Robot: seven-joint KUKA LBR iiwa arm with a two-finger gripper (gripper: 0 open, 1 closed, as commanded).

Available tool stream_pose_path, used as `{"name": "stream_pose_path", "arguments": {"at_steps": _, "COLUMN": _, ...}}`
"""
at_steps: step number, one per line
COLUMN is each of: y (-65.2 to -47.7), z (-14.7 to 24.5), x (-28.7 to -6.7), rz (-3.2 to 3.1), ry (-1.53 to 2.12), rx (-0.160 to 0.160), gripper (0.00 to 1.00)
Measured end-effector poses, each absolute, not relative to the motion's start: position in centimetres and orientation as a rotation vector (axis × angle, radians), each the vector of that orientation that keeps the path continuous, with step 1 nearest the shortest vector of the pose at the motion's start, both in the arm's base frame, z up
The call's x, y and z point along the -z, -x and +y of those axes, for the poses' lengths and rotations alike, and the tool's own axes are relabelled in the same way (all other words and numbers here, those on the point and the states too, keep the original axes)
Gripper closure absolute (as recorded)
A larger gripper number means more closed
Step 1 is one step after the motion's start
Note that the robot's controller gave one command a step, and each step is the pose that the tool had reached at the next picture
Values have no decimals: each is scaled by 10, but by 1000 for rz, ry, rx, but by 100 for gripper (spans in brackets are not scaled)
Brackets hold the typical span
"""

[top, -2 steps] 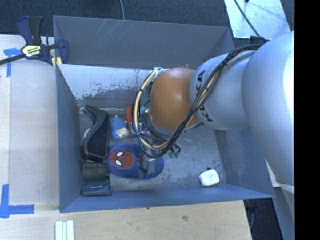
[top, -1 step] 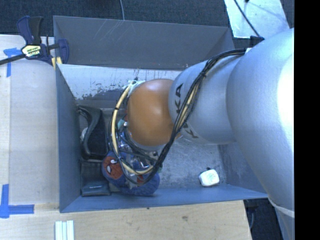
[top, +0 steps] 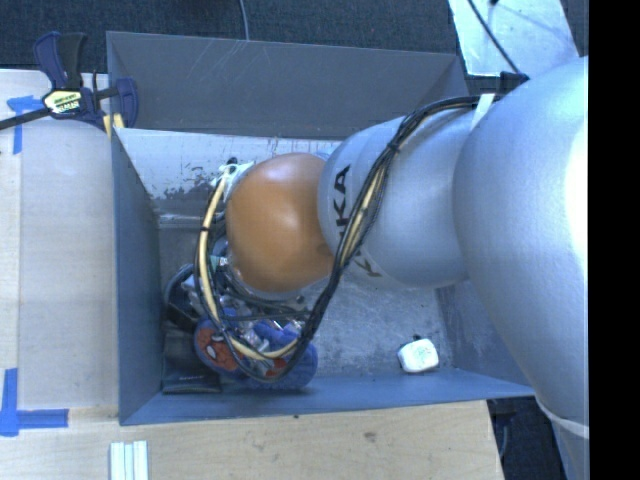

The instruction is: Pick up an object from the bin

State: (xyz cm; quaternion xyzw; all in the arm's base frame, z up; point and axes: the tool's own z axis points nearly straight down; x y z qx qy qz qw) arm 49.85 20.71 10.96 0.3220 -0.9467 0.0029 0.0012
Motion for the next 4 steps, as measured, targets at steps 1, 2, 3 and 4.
{"name": "stream_pose_path", "arguments": {"at_steps": 1, "y": -500, "z": 217, "x": -78, "rz": -2541, "ry": -1872, "rx": -8, "gripper": 0}}
{"name": "stream_pose_path", "arguments": {"at_steps": 2, "y": -501, "z": 218, "x": -81, "rz": -2546, "ry": -1866, "rx": -9, "gripper": 0}}
{"name": "stream_pose_path", "arguments": {"at_steps": 3, "y": -502, "z": 220, "x": -83, "rz": -2549, "ry": -1872, "rx": -7, "gripper": 100}}
{"name": "stream_pose_path", "arguments": {"at_steps": 4, "y": -503, "z": 220, "x": -124, "rz": -2539, "ry": -1856, "rx": -1, "gripper": 100}}
